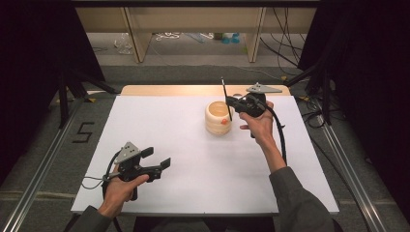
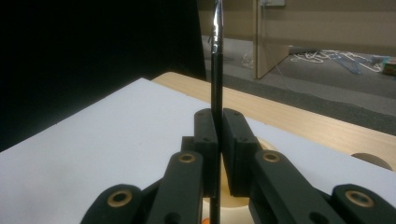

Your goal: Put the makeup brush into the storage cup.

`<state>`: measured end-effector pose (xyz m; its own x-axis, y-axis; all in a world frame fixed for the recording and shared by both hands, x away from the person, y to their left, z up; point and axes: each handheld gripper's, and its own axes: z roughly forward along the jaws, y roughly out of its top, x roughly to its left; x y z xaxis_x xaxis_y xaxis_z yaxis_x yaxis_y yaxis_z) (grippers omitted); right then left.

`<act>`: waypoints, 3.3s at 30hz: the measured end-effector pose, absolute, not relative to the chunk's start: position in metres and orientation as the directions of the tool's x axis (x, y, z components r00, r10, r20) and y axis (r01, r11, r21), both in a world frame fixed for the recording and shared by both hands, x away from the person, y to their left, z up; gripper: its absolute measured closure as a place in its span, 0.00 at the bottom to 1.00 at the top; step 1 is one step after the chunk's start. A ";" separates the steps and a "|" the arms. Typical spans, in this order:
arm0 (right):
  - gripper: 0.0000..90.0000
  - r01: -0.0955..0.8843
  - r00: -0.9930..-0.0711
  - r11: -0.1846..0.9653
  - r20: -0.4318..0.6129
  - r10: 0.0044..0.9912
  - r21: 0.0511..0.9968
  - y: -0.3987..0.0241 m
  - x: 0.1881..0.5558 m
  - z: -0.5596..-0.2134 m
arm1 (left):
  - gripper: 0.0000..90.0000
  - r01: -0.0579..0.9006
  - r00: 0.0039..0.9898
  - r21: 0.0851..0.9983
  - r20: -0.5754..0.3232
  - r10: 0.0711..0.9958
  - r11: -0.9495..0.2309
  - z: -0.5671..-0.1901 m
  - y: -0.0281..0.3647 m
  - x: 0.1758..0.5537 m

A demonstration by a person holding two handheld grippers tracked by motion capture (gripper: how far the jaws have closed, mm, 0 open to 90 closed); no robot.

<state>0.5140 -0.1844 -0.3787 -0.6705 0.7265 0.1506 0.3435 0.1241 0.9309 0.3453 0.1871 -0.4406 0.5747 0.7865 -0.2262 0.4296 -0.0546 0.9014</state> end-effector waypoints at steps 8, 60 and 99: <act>0.95 0.347 -0.662 0.103 0.165 0.731 0.932 -0.187 0.517 -0.379 | 0.19 0.420 0.586 0.905 -0.211 0.782 -0.071 -0.441 0.188 0.346; 0.95 0.354 -0.640 0.114 0.152 0.753 0.928 -0.160 0.552 -0.377 | 0.19 0.426 0.586 0.902 -0.219 0.780 -0.067 -0.441 0.187 0.346; 0.95 0.380 -0.636 0.145 0.144 0.759 0.914 -0.157 0.552 -0.403 | 0.19 0.425 0.587 0.903 -0.218 0.780 -0.067 -0.441 0.188 0.346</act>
